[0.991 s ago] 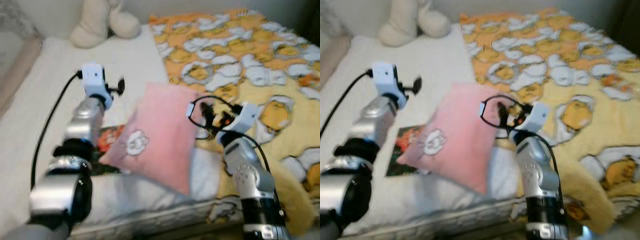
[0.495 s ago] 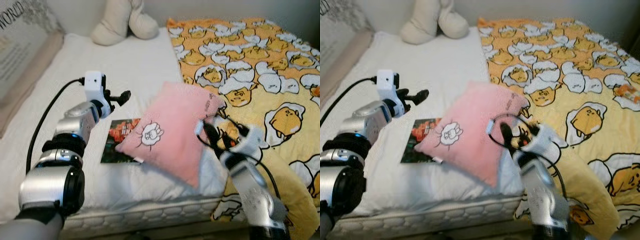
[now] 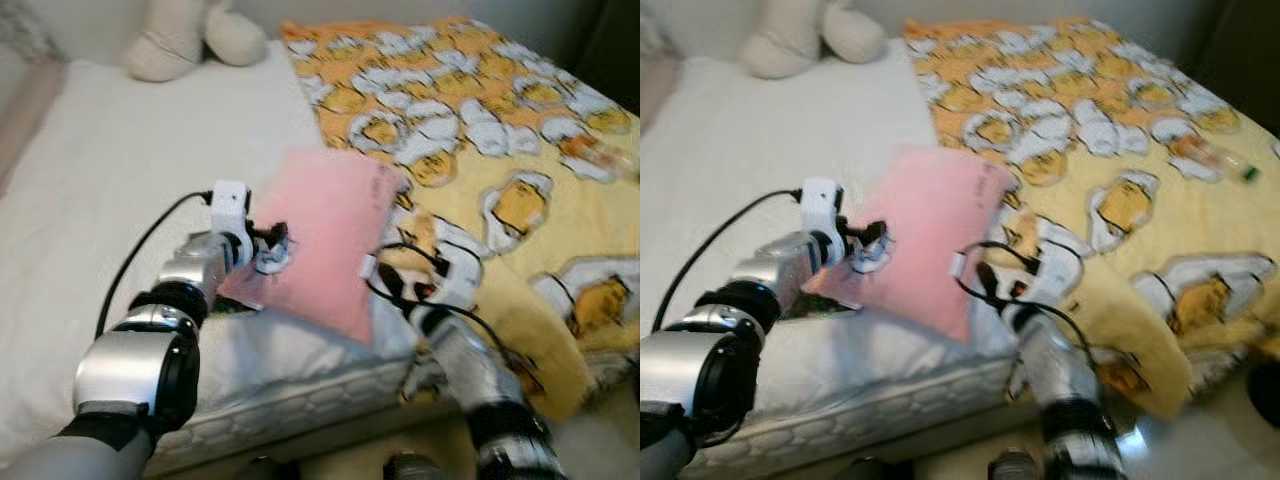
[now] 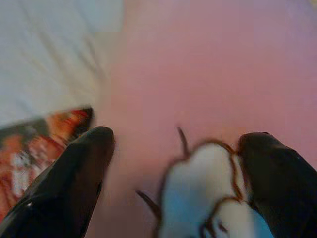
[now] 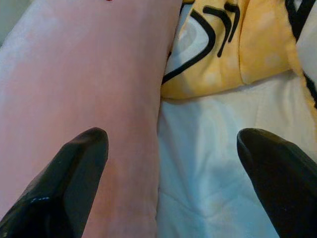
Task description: Clean up the room
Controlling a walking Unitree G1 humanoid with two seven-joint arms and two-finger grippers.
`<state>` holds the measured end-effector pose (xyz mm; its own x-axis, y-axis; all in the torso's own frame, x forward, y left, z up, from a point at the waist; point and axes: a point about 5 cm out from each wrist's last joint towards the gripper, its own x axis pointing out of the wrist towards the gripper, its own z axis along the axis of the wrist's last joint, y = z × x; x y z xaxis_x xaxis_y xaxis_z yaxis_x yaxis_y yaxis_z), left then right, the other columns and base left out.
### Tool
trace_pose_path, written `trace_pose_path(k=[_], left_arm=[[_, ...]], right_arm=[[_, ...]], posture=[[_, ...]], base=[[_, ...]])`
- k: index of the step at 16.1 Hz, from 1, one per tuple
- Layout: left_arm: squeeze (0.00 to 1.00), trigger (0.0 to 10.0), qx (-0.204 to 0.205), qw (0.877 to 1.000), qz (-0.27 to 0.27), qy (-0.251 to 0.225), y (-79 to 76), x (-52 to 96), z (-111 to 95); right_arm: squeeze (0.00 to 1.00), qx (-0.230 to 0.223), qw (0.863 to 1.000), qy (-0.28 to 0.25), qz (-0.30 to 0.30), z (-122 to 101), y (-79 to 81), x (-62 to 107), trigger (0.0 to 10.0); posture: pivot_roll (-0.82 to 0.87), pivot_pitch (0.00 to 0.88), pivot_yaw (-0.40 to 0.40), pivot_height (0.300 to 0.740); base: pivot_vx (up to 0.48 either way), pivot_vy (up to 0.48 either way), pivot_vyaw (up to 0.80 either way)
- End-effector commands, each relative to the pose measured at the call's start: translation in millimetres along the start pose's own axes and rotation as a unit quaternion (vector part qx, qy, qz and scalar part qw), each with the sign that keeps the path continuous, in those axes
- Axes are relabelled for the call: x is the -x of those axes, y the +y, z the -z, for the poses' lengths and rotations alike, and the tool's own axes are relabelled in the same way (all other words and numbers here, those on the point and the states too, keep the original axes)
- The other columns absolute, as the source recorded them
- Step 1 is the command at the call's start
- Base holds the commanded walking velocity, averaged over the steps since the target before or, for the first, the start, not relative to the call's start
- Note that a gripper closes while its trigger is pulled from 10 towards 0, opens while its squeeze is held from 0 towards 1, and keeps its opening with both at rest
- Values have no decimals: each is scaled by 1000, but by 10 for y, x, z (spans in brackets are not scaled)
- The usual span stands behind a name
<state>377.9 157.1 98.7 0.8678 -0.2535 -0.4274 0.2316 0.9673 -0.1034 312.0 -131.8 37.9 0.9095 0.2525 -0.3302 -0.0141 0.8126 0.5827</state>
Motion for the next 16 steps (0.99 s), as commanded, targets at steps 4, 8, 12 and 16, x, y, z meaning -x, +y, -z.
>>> trace_pose_path(k=[4,8,12,16], left_arm=[[0,10000,-22,999,0,40,-28,5,240],[0,10000,-14,999,-16,34,44,23,225],[0,10000,-12,999,8,43,-85,-9,273],[0,5490,-26,996,56,59,-314,-52,348]], right_arm=[[0,14,999,-5,-36,-37,273,-218,10000],[0,11,997,-2,-70,12,495,-312,10000],[0,-2,996,16,-90,99,695,-364,10000],[0,-5,995,30,-90,140,726,-375,0]], posture=[[-252,137,93,740],[-229,143,88,740],[-208,148,76,740],[-190,146,79,740]], base=[[0,0,0],[0,0,0],[0,0,0],[0,0,0]])
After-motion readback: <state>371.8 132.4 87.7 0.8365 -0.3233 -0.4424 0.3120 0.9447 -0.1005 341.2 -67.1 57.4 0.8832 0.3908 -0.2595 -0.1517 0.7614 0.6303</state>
